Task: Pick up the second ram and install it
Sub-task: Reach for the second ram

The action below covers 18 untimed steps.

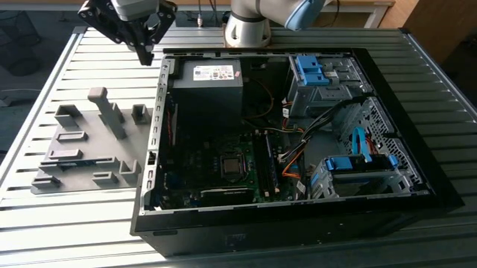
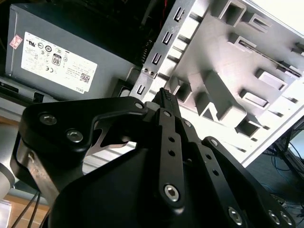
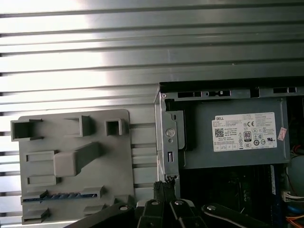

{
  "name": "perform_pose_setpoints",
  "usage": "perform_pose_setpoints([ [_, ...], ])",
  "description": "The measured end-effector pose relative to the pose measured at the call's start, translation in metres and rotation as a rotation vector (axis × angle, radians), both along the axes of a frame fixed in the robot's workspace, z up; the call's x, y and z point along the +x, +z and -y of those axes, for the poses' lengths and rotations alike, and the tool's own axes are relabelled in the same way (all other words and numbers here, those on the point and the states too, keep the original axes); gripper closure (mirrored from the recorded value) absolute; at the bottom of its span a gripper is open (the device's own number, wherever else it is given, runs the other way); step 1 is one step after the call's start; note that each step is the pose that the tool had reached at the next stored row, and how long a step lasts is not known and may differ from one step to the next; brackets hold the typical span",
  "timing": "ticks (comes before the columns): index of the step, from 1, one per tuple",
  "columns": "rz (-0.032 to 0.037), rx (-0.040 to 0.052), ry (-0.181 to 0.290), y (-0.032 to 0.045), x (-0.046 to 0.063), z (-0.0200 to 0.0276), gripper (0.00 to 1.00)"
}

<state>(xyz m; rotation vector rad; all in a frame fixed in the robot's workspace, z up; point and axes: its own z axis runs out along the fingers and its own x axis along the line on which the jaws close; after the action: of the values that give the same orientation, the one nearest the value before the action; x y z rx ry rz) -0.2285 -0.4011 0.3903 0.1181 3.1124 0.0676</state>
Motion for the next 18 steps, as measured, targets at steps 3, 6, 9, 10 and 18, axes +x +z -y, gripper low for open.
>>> perform_pose_setpoints([
  [3, 0.0000, 0.0000, 0.000, -0.0003, -0.003, 0.0004, 0.89],
  [6, -0.0001, 0.0000, 0.000, -0.0005, -0.005, 0.0008, 0.89],
  [9, 0.0000, 0.0001, 0.000, -0.0008, -0.008, 0.0011, 0.89],
  [10, 0.0000, 0.0000, 0.000, -0.0009, -0.009, 0.0012, 0.89],
  [18, 0.0000, 0.0000, 0.000, -0.0016, -0.015, 0.0021, 0.89],
])
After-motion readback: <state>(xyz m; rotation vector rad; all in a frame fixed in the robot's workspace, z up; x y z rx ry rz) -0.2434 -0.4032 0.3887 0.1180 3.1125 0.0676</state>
